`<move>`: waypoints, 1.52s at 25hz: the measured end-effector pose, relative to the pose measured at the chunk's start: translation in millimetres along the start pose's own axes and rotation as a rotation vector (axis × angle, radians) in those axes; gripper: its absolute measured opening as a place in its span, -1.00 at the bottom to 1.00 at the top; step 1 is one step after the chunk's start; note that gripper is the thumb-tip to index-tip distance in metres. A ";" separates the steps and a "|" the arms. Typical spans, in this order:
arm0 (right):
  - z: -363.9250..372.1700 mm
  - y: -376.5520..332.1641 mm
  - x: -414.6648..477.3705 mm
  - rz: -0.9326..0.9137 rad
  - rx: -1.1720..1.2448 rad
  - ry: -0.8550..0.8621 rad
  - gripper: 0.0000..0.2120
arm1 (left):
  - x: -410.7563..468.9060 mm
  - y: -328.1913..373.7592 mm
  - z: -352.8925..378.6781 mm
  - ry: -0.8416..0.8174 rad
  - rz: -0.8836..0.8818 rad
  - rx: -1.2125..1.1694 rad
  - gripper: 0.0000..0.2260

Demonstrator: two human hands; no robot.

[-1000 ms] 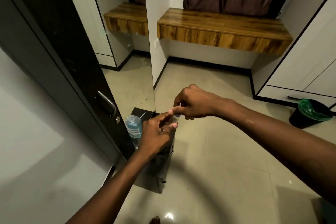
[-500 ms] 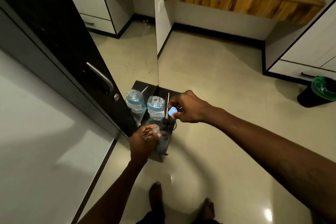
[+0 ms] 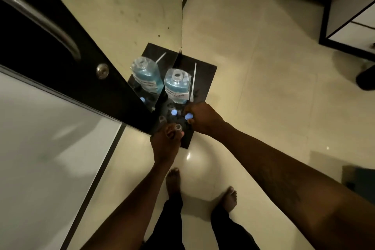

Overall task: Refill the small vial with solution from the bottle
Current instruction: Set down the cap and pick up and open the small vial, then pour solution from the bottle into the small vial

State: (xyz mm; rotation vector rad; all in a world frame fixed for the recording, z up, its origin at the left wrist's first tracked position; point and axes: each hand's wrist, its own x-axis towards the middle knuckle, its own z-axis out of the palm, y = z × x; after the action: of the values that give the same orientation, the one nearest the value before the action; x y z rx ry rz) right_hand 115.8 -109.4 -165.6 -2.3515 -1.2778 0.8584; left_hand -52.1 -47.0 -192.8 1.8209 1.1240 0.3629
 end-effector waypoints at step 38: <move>-57.2 -29.5 62.6 0.107 0.338 0.204 -0.10 | 69.0 107.8 -44.6 0.007 0.266 0.123 -0.47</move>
State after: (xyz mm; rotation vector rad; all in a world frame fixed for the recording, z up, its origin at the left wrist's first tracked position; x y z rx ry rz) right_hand 159.9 -40.9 -127.8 -2.1840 -0.8587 0.7731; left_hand 14.4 18.6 -94.6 2.0866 0.9266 0.4633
